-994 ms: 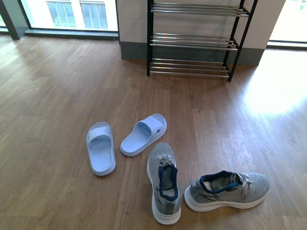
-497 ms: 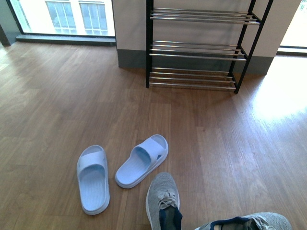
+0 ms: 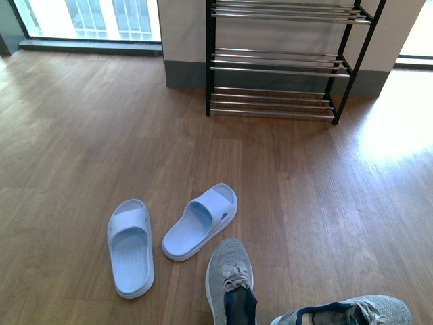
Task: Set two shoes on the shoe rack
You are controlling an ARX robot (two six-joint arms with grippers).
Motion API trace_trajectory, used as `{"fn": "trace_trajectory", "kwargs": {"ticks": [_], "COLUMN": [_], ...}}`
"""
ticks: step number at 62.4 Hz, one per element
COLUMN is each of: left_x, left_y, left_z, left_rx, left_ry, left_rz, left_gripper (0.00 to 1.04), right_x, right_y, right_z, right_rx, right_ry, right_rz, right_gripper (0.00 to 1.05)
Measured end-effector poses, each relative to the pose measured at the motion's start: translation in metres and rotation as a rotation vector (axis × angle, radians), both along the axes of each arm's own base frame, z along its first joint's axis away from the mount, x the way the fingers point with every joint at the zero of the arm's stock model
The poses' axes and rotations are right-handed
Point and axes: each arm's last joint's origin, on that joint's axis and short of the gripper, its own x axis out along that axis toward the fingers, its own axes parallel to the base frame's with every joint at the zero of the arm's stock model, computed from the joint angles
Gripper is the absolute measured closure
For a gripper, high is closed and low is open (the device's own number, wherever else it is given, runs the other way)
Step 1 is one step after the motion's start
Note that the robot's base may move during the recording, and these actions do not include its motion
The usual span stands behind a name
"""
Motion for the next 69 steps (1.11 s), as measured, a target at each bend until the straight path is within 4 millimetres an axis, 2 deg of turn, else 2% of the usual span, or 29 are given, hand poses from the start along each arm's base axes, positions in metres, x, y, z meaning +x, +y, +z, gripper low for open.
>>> {"fn": "trace_trajectory", "kwargs": {"ticks": [4,10,12,15,20,25,31,42,49,62,69], "left_x": [0.0,0.0,0.0,0.0,0.0,0.0,0.0,0.0,0.0,0.0,0.0], "left_y": [0.0,0.0,0.0,0.0,0.0,0.0,0.0,0.0,0.0,0.0,0.0], "left_z": [0.0,0.0,0.0,0.0,0.0,0.0,0.0,0.0,0.0,0.0,0.0], "left_rx": [0.0,0.0,0.0,0.0,0.0,0.0,0.0,0.0,0.0,0.0,0.0], "left_ry": [0.0,0.0,0.0,0.0,0.0,0.0,0.0,0.0,0.0,0.0,0.0], "left_rz": [0.0,0.0,0.0,0.0,0.0,0.0,0.0,0.0,0.0,0.0,0.0], "left_gripper": [0.09,0.09,0.09,0.09,0.09,0.09,0.09,0.09,0.09,0.09,0.09], "right_x": [0.016,0.054,0.072,0.097,0.115,0.121,0.124,0.128,0.134,0.156,0.159], "right_y": [-0.01,-0.033,-0.044,-0.058,-0.069,-0.076,-0.084,-0.085,-0.076,-0.047,-0.04], "right_z": [-0.003,-0.013,-0.024,-0.053,-0.095,-0.134,-0.17,-0.215,-0.231,-0.247,-0.254], "right_rx": [0.062,0.128,0.151,0.181,0.231,0.292,0.345,0.443,0.51,0.629,0.664], "right_ry": [0.105,0.243,0.306,0.428,0.599,0.745,0.869,0.994,1.033,1.053,1.061], "right_rz": [-0.084,-0.123,-0.158,-0.203,-0.251,-0.305,-0.386,-0.474,-0.48,-0.438,-0.45], "right_gripper": [0.09,0.09,0.09,0.09,0.09,0.09,0.09,0.09,0.09,0.09,0.09]}}
